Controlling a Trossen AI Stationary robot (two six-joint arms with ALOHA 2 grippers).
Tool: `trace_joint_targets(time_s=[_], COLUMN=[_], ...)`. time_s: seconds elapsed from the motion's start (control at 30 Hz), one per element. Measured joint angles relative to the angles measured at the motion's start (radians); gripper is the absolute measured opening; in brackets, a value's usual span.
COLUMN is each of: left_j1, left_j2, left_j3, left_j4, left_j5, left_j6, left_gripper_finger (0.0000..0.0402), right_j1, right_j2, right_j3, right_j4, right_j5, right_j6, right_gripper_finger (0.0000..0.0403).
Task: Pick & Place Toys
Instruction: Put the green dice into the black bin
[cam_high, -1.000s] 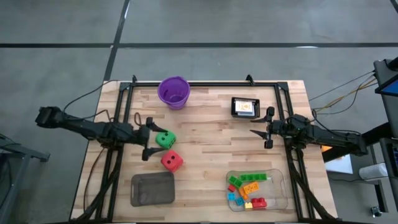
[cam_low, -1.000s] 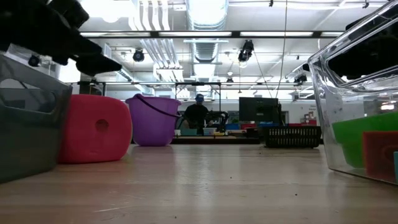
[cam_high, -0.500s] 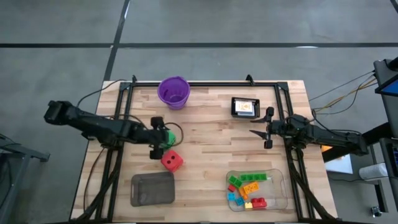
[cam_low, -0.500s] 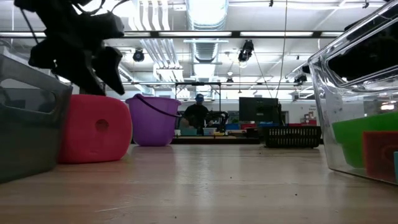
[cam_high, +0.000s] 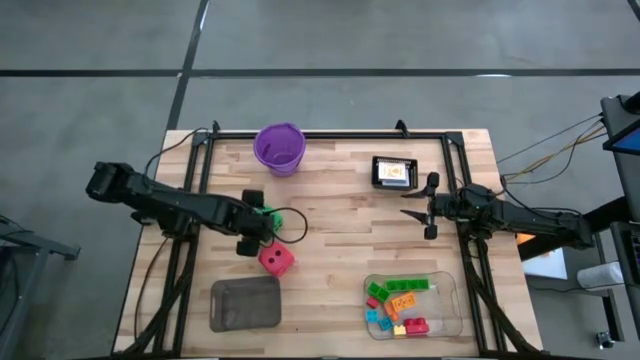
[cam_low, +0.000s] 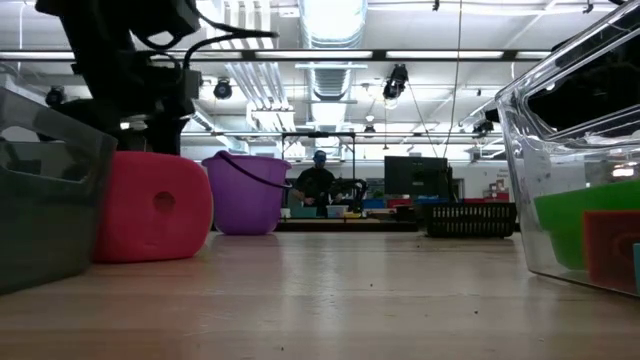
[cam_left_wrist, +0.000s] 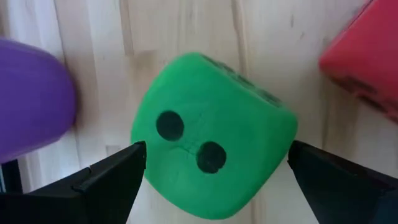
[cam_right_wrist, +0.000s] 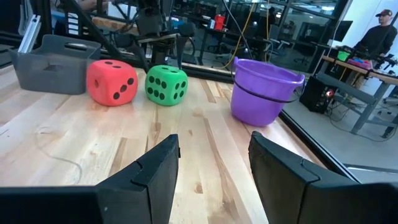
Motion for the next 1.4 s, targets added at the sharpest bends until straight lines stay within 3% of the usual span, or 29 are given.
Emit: trace_joint_targets(time_s=[0.57,1.03,1.4], left_j1=[0.003,-0.001,-0.022], left_j2=[0.047,0.047,0.048], left_j3=[-0.094,-0.111,-0.112], left_j4=[0.13,0.145,0.148], left_j5=[-0.104,-0.11,-0.116], left_j6=[-0.032,-0.109,-0.111], left_gripper_finger=[0.0383,0.0204,0.0192], right_j1=[0.0,0.0,0.0], right_j2=[0.002,0.002,0.002], right_j3=[-0.001,-0.001,-0.001], right_j4=[0.006,0.006,0.006], right_j5=[0.0,0.0,0.0], right_j6=[0.0,0.001,0.001], right_gripper_finger=[0.0191,0.0191,0.0191])
